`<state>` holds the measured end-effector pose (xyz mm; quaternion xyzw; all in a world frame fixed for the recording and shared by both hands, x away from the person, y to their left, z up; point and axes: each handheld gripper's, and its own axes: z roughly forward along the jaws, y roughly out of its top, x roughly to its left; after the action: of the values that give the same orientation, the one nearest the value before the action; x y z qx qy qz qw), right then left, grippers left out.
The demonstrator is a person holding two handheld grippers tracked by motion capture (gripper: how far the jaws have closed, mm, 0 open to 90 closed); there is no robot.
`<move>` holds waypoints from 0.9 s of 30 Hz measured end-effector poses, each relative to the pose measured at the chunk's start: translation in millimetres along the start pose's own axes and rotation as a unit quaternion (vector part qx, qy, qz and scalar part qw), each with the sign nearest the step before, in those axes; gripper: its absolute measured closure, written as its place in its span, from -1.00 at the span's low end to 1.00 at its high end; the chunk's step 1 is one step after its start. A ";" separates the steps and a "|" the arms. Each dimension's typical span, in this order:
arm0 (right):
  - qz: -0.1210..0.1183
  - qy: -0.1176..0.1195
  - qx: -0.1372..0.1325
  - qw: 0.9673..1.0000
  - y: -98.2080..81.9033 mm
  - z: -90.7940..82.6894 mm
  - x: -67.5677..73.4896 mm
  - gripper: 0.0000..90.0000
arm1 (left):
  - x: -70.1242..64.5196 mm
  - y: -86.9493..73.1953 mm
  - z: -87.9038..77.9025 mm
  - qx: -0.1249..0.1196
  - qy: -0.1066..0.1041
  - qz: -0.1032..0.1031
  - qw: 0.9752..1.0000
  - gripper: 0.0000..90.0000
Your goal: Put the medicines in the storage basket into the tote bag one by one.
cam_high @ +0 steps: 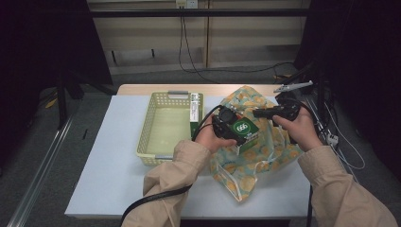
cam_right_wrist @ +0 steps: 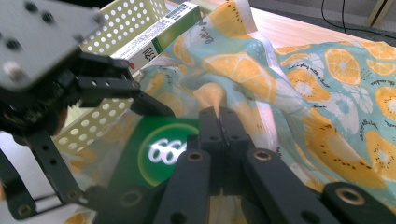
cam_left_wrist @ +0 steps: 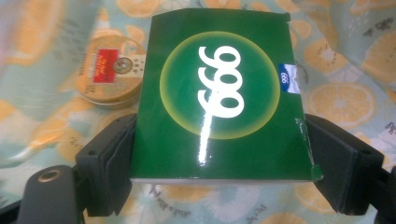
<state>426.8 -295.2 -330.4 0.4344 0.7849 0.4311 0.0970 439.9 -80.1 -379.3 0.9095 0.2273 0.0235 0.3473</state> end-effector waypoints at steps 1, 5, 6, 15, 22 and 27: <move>0.000 0.001 0.000 1.000 -0.1 0.6 0.1 1.00 | -0.5 0.1 1.0 0.002 -0.001 0.001 1.000 -0.63; -0.001 0.002 0.001 1.000 -0.4 2.1 0.6 1.00 | -1.6 0.9 5.0 0.002 0.003 0.001 1.000 -0.63; -0.001 0.002 0.001 1.000 -0.4 2.1 0.7 1.00 | -1.3 1.2 6.0 0.000 0.006 0.000 1.000 -0.63; 0.001 0.003 -0.001 1.000 -0.3 0.7 0.3 1.00 | 4.4 2.2 17.2 0.001 0.013 -0.018 1.000 -0.63; 0.002 0.005 -0.001 1.000 -1.0 0.9 -0.3 1.00 | 16.2 8.0 21.9 0.000 0.029 -0.039 0.999 -0.64; 0.003 0.006 0.001 1.000 -1.2 2.4 -0.7 1.00 | 25.3 13.6 30.7 -0.016 0.056 -0.057 0.997 -0.64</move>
<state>427.7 -294.6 -332.9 0.4344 0.7846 0.4329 0.0907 474.1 -97.3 -396.7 0.8868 0.2974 0.0584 0.3489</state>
